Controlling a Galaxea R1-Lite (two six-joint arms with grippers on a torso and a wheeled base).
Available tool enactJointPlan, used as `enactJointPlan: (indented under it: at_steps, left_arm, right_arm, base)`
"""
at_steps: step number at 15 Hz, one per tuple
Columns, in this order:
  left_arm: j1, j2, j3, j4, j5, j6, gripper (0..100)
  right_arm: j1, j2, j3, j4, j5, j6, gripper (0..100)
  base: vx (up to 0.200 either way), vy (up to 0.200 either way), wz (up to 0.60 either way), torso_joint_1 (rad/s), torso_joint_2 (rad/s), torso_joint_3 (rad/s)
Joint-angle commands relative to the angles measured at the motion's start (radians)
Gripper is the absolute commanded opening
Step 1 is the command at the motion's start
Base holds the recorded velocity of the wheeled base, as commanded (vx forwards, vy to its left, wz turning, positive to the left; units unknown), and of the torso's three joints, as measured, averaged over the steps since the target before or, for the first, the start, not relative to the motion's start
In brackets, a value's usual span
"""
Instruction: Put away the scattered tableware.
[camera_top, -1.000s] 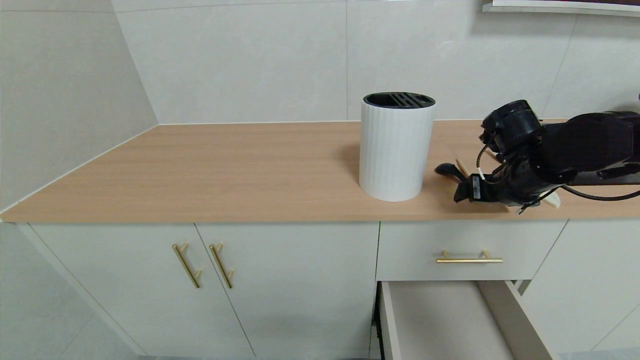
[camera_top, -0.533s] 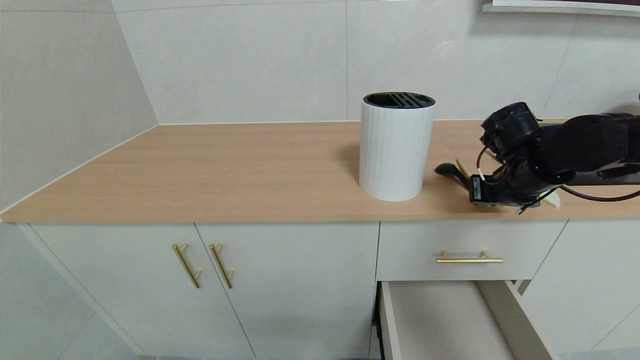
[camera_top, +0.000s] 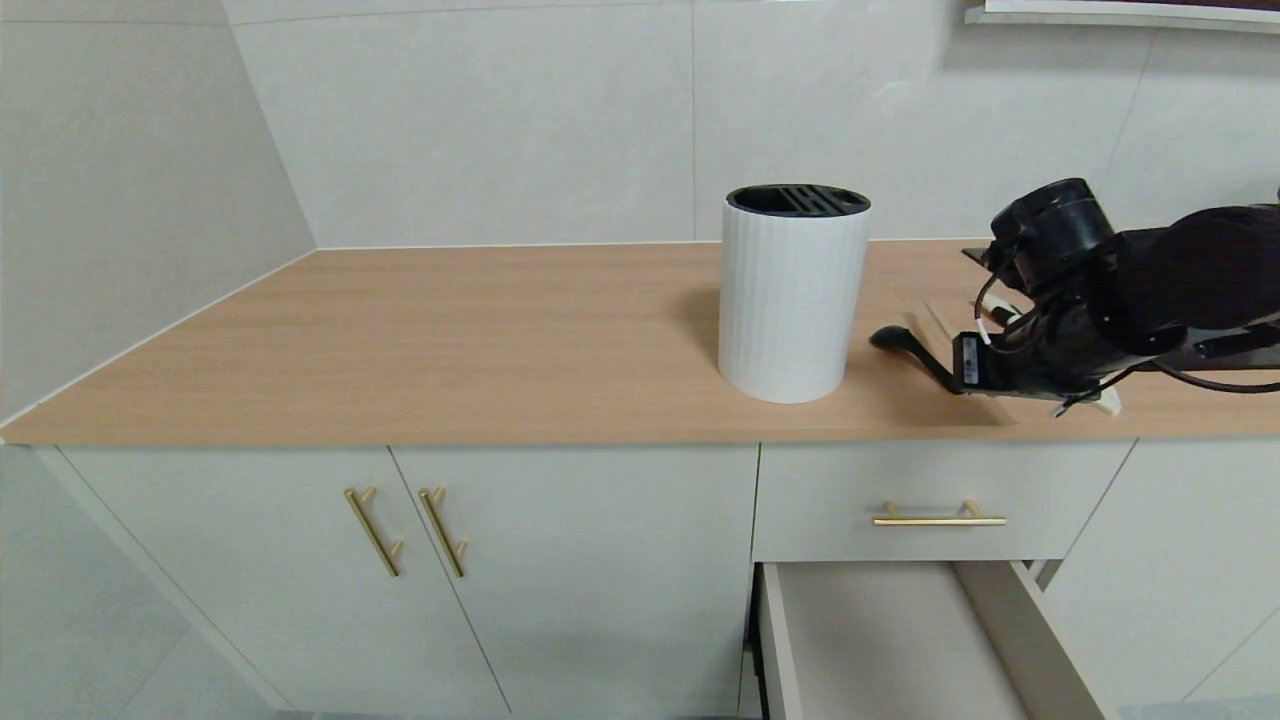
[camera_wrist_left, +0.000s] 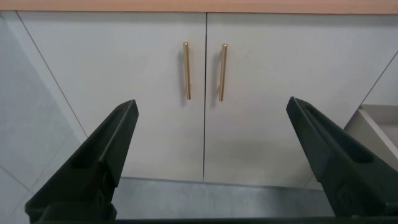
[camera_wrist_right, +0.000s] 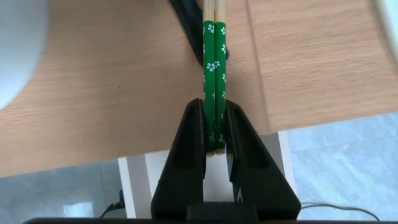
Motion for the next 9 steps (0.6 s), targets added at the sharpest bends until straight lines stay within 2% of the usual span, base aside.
enactJointPlan:
  at_steps: [1,4,6,7,8,9]
  left_arm:
    - [0.000,0.000,-0.001,-0.001,0.000,-0.001,100]
    - [0.000,0.000,-0.001,-0.001,0.000,-0.001,100]
    - [0.000,0.000,-0.001,-0.001,0.000,-0.001,100]
    - [0.000,0.000,-0.001,-0.001,0.000,-0.001,100]
    - [0.000,0.000,0.000,-0.001,0.000,-0.001,100]
    - [0.000,0.000,0.000,-0.001,0.000,-0.001,100]
  right_arm:
    - [0.001,-0.137,0.046,0.004,0.007,-0.002,0]
    - [0.011,-0.315,0.155,0.004,0.030,-0.005,0]
    - [0.033,-0.450,0.273,-0.001,0.102,-0.012,0]
    - [0.033,-0.450,0.273,-0.001,0.102,-0.012,0]
    - [0.059,-0.529,0.383,-0.002,0.095,-0.011,0]
    - [0.074,-0.554,0.411,-0.002,0.087,-0.009,0]
  base:
    - [0.000,0.000,0.00,0.000,0.00,0.000]
    - [0.000,0.000,0.00,0.000,0.00,0.000]
    - [0.000,0.000,0.00,0.000,0.00,0.000]
    - [0.000,0.000,0.00,0.000,0.00,0.000]
    - [0.000,0.000,0.00,0.000,0.00,0.000]
    - [0.000,0.000,0.00,0.000,0.00,0.000]
